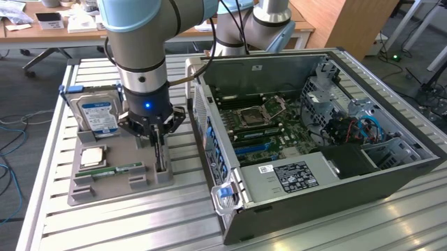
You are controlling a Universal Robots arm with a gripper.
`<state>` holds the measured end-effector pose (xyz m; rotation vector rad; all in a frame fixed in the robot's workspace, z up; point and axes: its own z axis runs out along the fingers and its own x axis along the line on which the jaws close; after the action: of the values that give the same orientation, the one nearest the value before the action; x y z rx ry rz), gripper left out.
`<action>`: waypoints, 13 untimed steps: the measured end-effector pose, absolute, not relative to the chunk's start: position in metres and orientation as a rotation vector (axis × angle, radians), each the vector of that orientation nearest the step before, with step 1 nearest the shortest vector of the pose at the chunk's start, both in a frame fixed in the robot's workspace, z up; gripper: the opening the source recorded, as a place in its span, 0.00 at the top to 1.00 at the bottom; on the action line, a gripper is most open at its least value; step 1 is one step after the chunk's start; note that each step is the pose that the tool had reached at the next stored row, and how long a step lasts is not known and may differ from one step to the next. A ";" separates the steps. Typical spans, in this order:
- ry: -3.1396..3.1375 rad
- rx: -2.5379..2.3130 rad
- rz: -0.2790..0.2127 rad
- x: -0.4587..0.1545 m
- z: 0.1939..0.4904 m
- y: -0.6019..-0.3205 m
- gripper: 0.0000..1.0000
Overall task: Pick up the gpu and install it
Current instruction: 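Pick up the gpu and move the gpu toward the slot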
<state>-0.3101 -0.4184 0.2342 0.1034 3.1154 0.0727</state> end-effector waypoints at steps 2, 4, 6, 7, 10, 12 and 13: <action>3.115 0.103 0.073 -0.310 0.234 -0.418 0.73; 3.115 0.103 0.073 -0.310 0.234 -0.418 0.73; 3.115 0.103 0.073 -0.310 0.236 -0.418 0.73; 3.115 0.103 0.073 -0.310 0.238 -0.418 0.73; 3.115 0.103 0.073 -0.310 0.242 -0.418 0.73; 3.115 0.103 0.073 -0.310 0.245 -0.418 0.73; 3.115 0.103 0.073 -0.310 0.247 -0.418 0.73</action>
<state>-0.3101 -0.4184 0.2470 0.1032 3.1154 0.0728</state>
